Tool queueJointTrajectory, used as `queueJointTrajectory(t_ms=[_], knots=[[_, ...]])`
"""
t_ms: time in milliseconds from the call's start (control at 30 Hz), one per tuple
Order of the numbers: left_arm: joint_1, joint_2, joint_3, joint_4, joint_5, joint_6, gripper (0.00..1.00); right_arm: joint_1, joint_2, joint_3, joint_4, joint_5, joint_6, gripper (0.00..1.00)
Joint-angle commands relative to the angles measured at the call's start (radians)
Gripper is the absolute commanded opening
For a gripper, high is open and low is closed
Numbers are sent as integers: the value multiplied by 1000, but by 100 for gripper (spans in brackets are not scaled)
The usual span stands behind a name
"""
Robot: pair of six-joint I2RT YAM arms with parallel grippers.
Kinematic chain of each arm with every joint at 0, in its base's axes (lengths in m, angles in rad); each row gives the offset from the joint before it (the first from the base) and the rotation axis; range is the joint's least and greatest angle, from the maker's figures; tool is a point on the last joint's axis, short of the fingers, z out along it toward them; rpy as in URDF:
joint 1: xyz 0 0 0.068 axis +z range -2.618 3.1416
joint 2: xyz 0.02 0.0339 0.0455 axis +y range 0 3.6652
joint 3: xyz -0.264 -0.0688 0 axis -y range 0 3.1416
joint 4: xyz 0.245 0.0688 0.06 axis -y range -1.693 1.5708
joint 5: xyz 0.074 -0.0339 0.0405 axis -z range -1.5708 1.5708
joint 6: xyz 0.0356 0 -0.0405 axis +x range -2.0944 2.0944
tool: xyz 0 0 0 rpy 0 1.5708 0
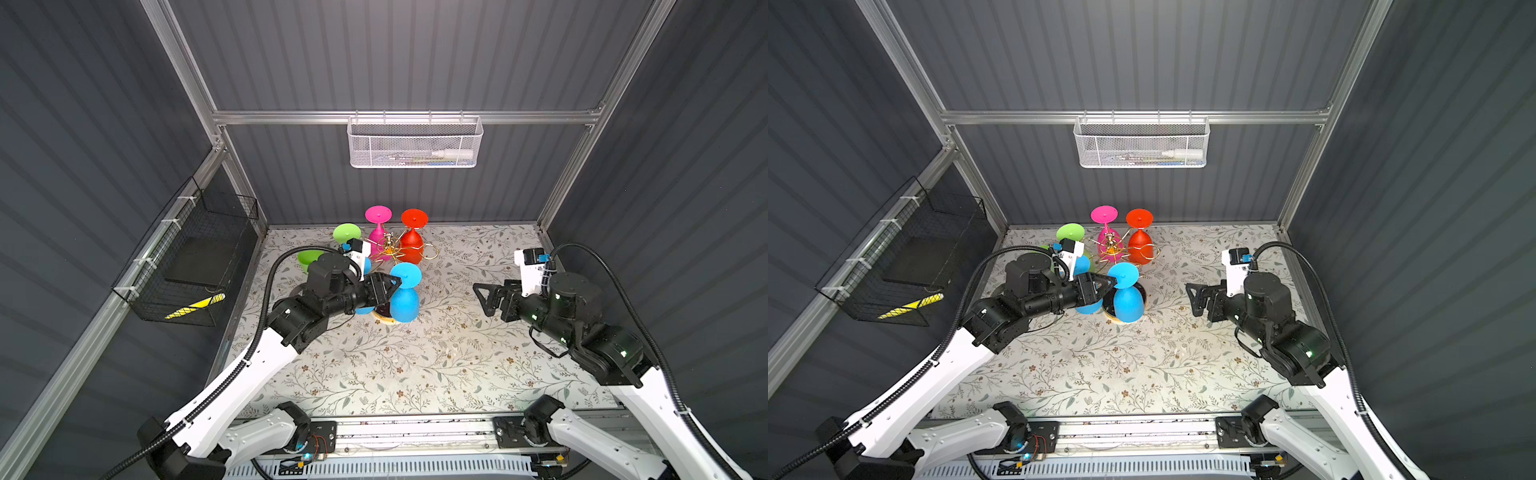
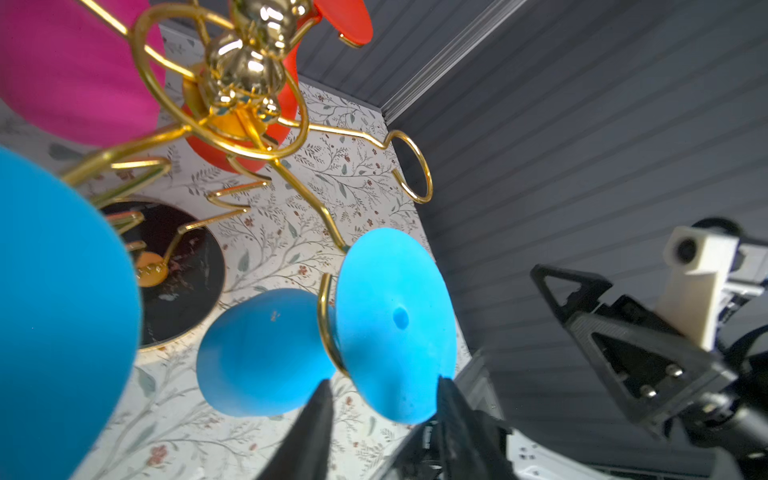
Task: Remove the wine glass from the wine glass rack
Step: 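Close the left gripper on the cyan glass stem below its foot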
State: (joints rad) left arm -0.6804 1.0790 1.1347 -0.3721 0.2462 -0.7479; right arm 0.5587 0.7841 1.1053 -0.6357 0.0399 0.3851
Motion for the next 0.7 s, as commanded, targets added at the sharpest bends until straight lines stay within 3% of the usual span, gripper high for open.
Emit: queueJointTrajectory(t_ms=[0, 367, 667], knots=[[-5, -3, -12, 6, -1, 4, 55, -2, -13, -8, 12, -4, 6, 99], [-5, 41, -35, 92, 13, -20, 57, -3, -22, -7, 3, 5, 3, 99], [-5, 2, -35, 56, -17, -19, 29, -4, -17, -9, 10, 2, 1, 99]])
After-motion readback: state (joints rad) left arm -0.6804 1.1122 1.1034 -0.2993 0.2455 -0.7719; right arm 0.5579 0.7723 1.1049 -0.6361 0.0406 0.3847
